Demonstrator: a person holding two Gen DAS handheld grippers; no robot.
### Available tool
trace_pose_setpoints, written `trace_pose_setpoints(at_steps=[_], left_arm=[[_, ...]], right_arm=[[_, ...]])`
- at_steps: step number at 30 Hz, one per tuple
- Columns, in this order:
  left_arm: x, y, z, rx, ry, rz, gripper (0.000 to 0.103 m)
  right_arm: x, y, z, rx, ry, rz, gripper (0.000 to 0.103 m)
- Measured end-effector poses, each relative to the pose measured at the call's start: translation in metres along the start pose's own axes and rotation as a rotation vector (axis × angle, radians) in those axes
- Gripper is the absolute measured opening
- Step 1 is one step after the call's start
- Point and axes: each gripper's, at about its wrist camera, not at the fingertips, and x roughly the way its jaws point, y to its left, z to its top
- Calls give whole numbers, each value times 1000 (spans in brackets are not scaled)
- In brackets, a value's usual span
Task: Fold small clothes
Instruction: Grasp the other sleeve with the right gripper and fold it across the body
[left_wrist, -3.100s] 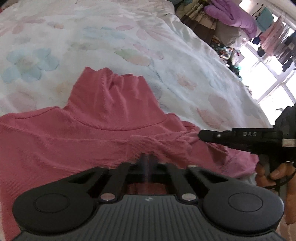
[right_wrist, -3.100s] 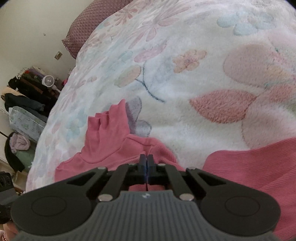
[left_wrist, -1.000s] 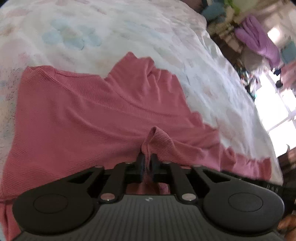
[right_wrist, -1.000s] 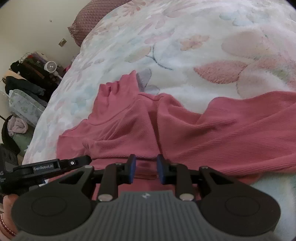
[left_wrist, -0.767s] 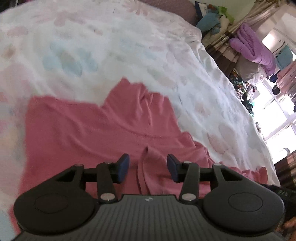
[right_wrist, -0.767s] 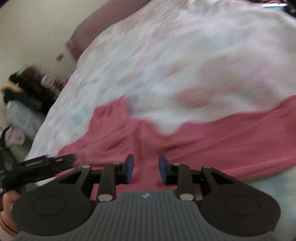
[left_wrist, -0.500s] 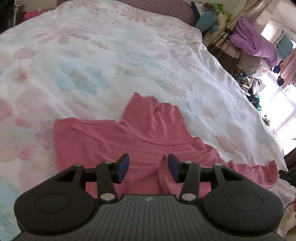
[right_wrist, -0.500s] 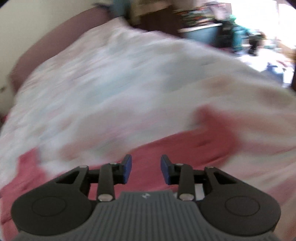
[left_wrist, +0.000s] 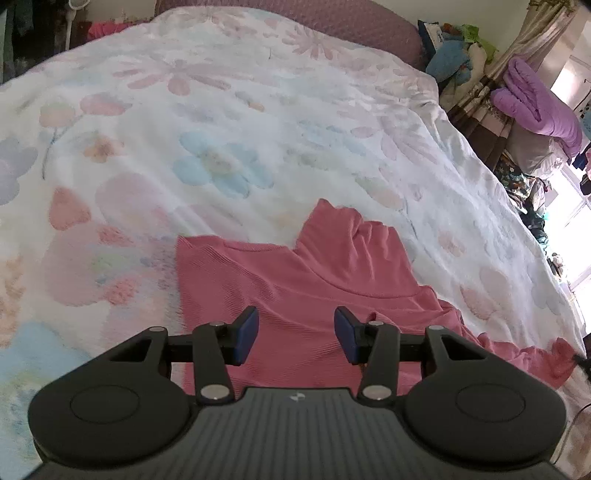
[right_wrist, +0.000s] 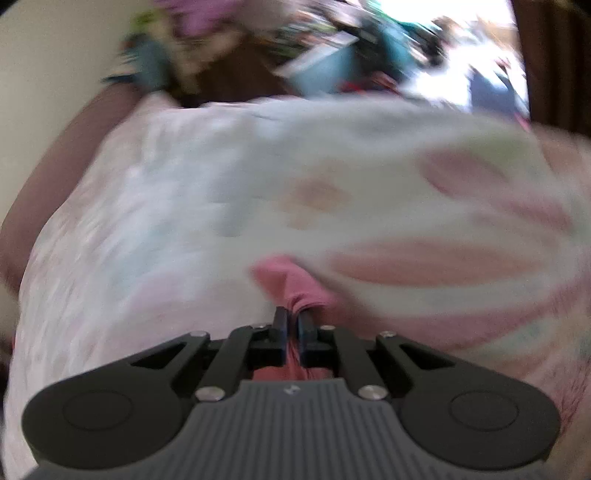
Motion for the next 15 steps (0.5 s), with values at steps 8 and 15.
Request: trace_pose_setpoints(at_steps=[8, 15], left_arm=[[-31, 8, 5, 5, -55, -5, 55], [-61, 17, 14, 12, -97, -39, 52]], right_arm=[[-91, 191, -1, -299, -71, 270, 0], [-147, 361, -44, -398, -41, 575, 0]])
